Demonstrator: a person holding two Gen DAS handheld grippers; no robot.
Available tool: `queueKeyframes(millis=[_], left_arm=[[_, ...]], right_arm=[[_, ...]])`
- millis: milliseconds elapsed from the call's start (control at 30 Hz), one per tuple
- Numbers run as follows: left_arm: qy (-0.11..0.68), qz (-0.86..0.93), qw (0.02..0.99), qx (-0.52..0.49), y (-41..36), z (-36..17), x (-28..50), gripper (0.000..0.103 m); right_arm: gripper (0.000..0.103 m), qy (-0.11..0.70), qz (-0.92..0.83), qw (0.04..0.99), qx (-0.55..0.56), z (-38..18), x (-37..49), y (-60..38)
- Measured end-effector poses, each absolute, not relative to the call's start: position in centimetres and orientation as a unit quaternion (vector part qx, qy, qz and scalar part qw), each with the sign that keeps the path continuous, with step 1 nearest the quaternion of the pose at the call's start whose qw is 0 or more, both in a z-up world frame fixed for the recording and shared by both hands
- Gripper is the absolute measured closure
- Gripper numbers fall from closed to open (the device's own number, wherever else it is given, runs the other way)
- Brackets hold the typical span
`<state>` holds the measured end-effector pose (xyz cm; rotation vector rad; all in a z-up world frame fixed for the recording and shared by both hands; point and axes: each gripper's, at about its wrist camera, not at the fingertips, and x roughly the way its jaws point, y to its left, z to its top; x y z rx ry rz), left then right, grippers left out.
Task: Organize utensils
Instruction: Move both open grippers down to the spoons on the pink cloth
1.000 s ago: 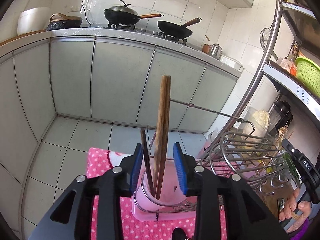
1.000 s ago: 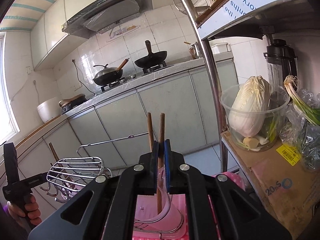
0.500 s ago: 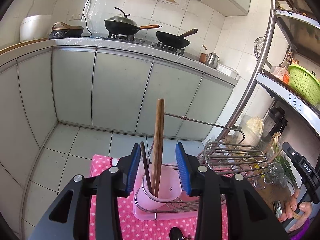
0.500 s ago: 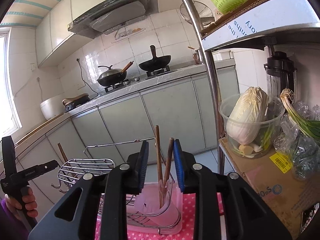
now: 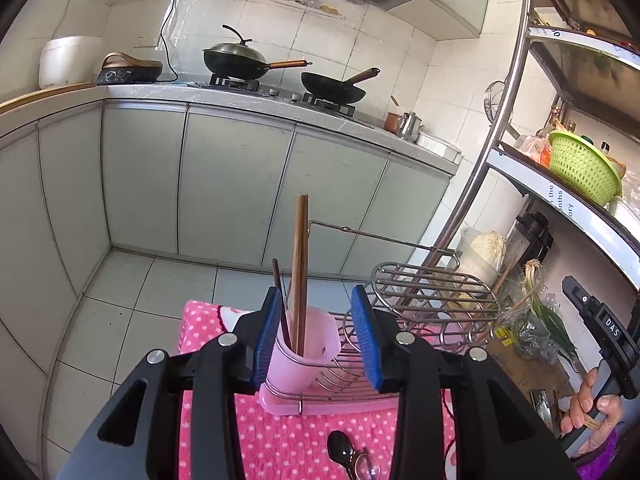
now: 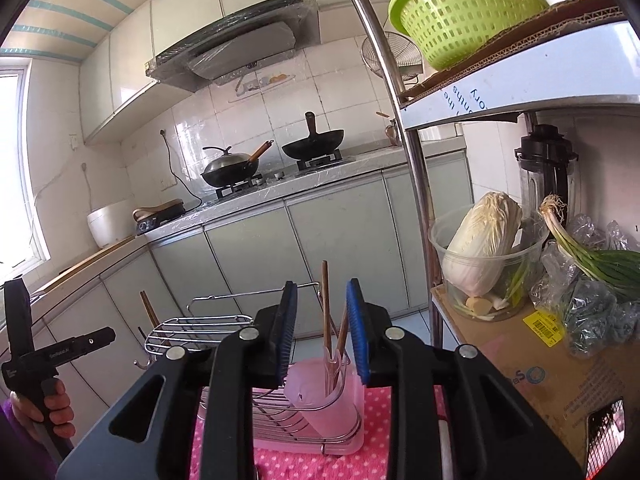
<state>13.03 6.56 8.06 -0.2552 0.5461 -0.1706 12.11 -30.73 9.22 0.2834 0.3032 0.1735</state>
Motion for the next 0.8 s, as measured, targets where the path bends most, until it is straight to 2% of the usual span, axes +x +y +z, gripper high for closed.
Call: queueKeyframes(millis=[267, 533, 800], left_arm=[[0.344, -0.116, 0.921, -0.143, 5.2, 3.3, 12.1, 0.067], [0.468, -0.125, 0.857, -0.173, 3.1, -5.2, 12.4, 0.068], [0.517, -0.136, 0.827, -0.174, 1.6, -9.9, 11.3, 0.068]], right_arm=[[0.077, 0.2, 0.107, 0.962, 0.154, 6.2, 9.5, -30.0], [0.077, 0.323, 0.152, 0.918, 0.171, -1.1, 9.7, -27.4], [0.077, 0.449, 0.203, 0.842, 0.219, -8.8, 11.6, -24.5]])
